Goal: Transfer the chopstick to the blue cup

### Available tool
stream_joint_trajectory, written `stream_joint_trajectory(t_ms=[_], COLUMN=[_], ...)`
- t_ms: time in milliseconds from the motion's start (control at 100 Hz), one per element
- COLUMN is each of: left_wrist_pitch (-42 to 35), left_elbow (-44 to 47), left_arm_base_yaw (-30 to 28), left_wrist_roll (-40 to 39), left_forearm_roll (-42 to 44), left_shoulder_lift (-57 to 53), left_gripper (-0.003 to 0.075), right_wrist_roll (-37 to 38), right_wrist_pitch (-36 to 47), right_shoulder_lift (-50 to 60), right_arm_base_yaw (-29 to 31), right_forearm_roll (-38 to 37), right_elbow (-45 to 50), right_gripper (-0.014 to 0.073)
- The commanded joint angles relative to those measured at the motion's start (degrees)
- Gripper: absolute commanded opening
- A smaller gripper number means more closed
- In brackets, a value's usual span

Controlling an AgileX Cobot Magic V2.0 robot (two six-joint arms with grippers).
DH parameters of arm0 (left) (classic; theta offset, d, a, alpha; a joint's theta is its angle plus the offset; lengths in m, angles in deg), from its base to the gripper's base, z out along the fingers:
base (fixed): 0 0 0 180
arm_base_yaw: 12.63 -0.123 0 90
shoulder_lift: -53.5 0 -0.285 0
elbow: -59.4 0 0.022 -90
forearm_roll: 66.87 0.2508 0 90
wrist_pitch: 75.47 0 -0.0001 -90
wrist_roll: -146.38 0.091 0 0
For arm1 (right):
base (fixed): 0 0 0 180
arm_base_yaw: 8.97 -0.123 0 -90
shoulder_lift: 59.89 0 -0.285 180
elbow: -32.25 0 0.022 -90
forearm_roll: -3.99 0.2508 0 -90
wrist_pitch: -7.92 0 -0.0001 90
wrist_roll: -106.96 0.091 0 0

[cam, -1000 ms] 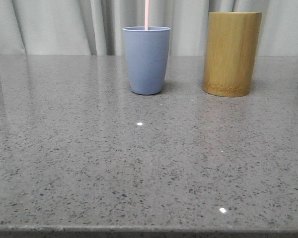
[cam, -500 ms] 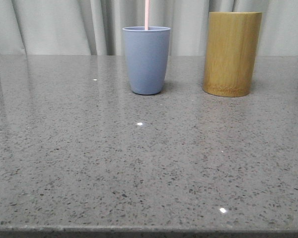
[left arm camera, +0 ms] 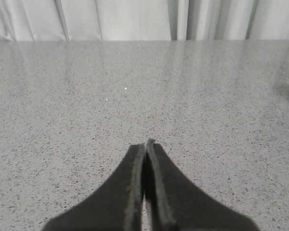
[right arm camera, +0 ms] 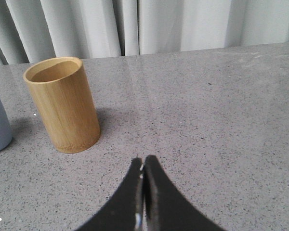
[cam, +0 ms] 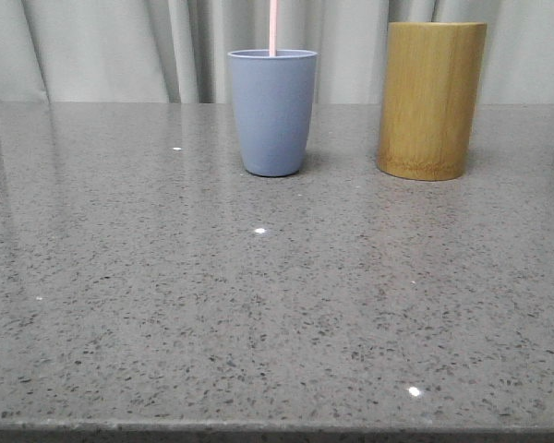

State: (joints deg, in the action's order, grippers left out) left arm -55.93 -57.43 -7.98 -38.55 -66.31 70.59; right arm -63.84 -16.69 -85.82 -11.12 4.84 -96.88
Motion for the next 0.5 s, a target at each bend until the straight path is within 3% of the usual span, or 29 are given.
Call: stream_joint_trajectory(t_ms=[0, 260, 330, 490], left_wrist_pitch=[-10.1, -20.8, -16.9, -16.7], left_elbow=[3.1, 14.8, 14.7, 14.7], left_arm_base_yaw=[-0.1, -0.1, -0.1, -0.1], left_wrist_roll=[-0.4, -0.4, -0.4, -0.4], left_forearm_roll=[0.1, -0.1, -0.6, -0.6], left_shoulder_lift=[-1.8, -9.1, -11.5, -11.5], left_gripper=[-0.0019, -0.0019, -0.0019, -0.0019], right_wrist_roll=[-0.2, -0.2, -0.2, -0.2], right_wrist_pitch=[4.2, 4.2, 4.2, 4.3], right_shoulder_lift=[-0.4, -0.4, -0.4, -0.5], right_arm_base_yaw=[0.4, 0.4, 0.4, 0.4], right_forearm_roll=[-0.9, -0.9, -0.9, -0.9], right_elbow=[-1.5, -1.5, -1.5, -1.5], right_gripper=[-0.0105, -0.0105, -0.0105, -0.0105])
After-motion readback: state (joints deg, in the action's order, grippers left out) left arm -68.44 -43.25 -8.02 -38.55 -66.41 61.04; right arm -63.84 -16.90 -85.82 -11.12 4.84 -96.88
